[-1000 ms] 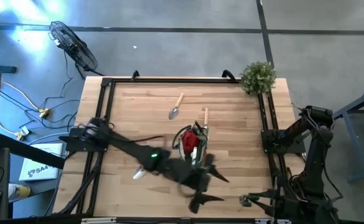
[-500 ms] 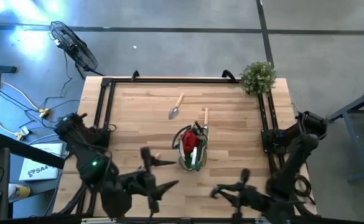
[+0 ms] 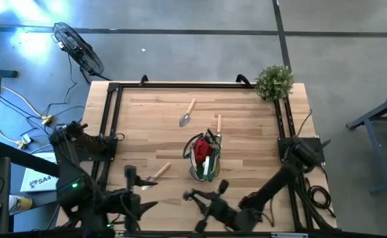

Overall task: Pick & Place Garden tools in Gardening bag
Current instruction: Put the shear scissors into the gardening bag

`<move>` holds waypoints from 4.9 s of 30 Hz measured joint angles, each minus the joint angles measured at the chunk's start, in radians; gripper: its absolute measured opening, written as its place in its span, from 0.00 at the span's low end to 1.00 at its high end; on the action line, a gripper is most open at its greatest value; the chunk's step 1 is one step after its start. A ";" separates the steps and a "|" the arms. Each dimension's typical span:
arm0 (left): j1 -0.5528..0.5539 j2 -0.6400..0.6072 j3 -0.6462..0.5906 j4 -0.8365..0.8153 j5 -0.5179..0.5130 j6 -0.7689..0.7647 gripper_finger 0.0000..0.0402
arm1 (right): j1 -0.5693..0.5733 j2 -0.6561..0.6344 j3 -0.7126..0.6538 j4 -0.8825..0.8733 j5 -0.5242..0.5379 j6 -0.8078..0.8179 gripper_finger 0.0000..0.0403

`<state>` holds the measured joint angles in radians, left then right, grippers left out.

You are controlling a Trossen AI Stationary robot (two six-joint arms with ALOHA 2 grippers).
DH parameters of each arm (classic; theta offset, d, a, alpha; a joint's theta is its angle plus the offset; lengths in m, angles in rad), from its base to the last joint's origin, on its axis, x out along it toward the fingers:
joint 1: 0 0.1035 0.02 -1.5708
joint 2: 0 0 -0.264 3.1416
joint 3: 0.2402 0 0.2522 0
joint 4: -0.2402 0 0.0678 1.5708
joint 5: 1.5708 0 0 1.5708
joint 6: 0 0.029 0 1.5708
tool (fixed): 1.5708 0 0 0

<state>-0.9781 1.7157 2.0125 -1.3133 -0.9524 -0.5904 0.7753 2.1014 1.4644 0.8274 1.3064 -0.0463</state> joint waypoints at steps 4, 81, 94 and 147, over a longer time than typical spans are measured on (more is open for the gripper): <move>-0.055 -0.013 0.000 -0.102 -0.024 -0.110 0.66 | -0.033 0.081 0.124 -0.083 0.196 0.004 0.10; -0.246 -0.012 0.000 -0.258 0.020 -0.363 0.66 | -0.104 0.139 0.187 -0.279 0.263 -0.199 0.10; -0.246 -0.012 0.000 -0.258 0.020 -0.384 0.66 | -0.067 0.139 0.187 -0.602 0.266 0.227 0.10; -0.246 -0.012 0.000 -0.257 0.018 -0.407 0.66 | 0.138 0.139 0.187 -0.997 0.262 0.913 0.10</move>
<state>-1.2243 1.7039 2.0129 -1.5703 -0.9348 -0.9974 0.9128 2.2402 1.6515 -0.1700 1.5682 0.8671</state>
